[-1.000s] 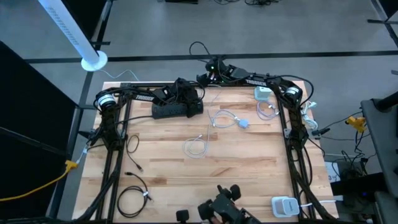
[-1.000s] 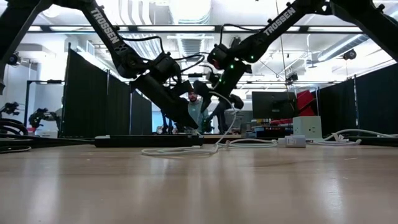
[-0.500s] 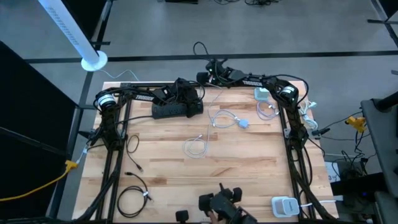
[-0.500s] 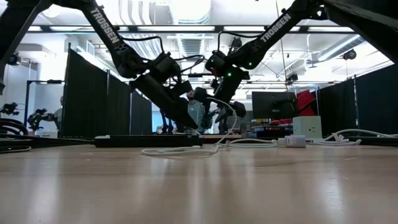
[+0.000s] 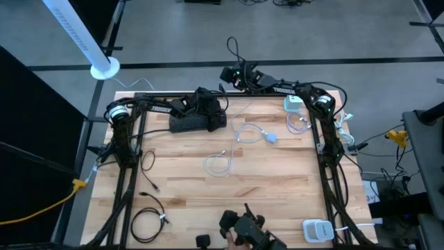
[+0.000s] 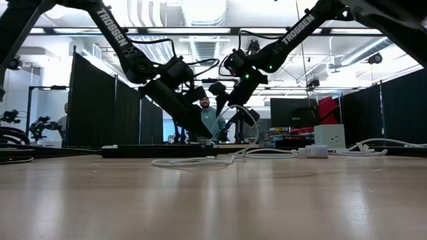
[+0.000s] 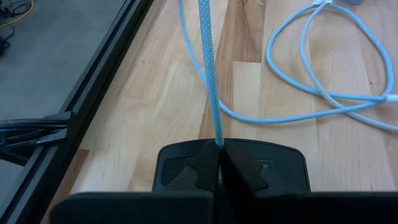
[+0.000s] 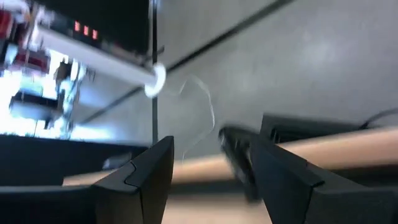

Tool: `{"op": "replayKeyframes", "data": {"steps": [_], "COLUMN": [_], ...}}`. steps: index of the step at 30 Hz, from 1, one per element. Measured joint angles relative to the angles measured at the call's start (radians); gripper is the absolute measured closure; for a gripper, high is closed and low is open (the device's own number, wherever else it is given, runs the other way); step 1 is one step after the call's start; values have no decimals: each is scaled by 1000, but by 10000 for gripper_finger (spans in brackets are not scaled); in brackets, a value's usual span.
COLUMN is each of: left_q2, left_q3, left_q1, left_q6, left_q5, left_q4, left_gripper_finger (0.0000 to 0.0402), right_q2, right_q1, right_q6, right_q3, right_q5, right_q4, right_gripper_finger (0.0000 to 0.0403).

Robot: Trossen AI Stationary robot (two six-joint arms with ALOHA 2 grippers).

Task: Insert USB
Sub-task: Insert the light blue charger cable into the black outlet extension, then insert the purple charger adapter into the black outlet extension

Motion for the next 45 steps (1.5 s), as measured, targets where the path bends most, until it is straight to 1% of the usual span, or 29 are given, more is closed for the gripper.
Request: {"op": "replayKeyframes", "data": {"steps": [2,5,9,13,16,18,20,24,27,30,33,37,39,42,45], "left_q2": [0,0,0,-1,-1,0,0,3,-8,-24,-53,-112,-158,-250,-357], "left_q3": [0,-1,-1,-1,-1,-1,-1,-6,-4,-5,0,16,23,30,25], "left_q1": [0,0,0,0,0,0,0,0,0,0,0,0,0,0,0], "left_q6": [0,1,4,5,2,-3,-8,-23,-19,-14,-12,-13,-16,-25,-27], "left_q5": [0,-2,-3,-3,-7,-7,-7,-5,-12,-12,-11,-11,-11,-11,-6], "left_q4": [0,0,0,0,-6,-7,-8,-33,-53,-70,-114,-216,-288,-361,-408], "left_gripper_finger": [402,402,402,401,390,375,350,286,238,200,172,151,147,151,168], "right_q2": [4,1,-21,-85,-128,-155,-181,-232,-269,-305,-318,-321,-321,-321,-331], "right_q1": [3,6,2,2,4,3,0,-4,-2,-2,-3,-2,4,19,49], "right_q6": [7,-51,-234,-413,-534,-597,-640,-725,-838,-917,-969,-1012,-1018,-1044,-1102], "right_q3": [-3,-3,-3,-3,-3,-4,-4,-4,-4,-4,-4,-4,-4,-4,-4], "right_q5": [9,-5,-5,-25,-36,-59,-90,-135,-150,-218,-316,-447,-490,-499,-503], "right_q4": [26,62,50,57,50,52,52,27,14,17,-11,-83,-139,-253,-371], "right_gripper_finger": [208,208,208,208,208,208,208,208,208,208,208,208,208,208,208]}}
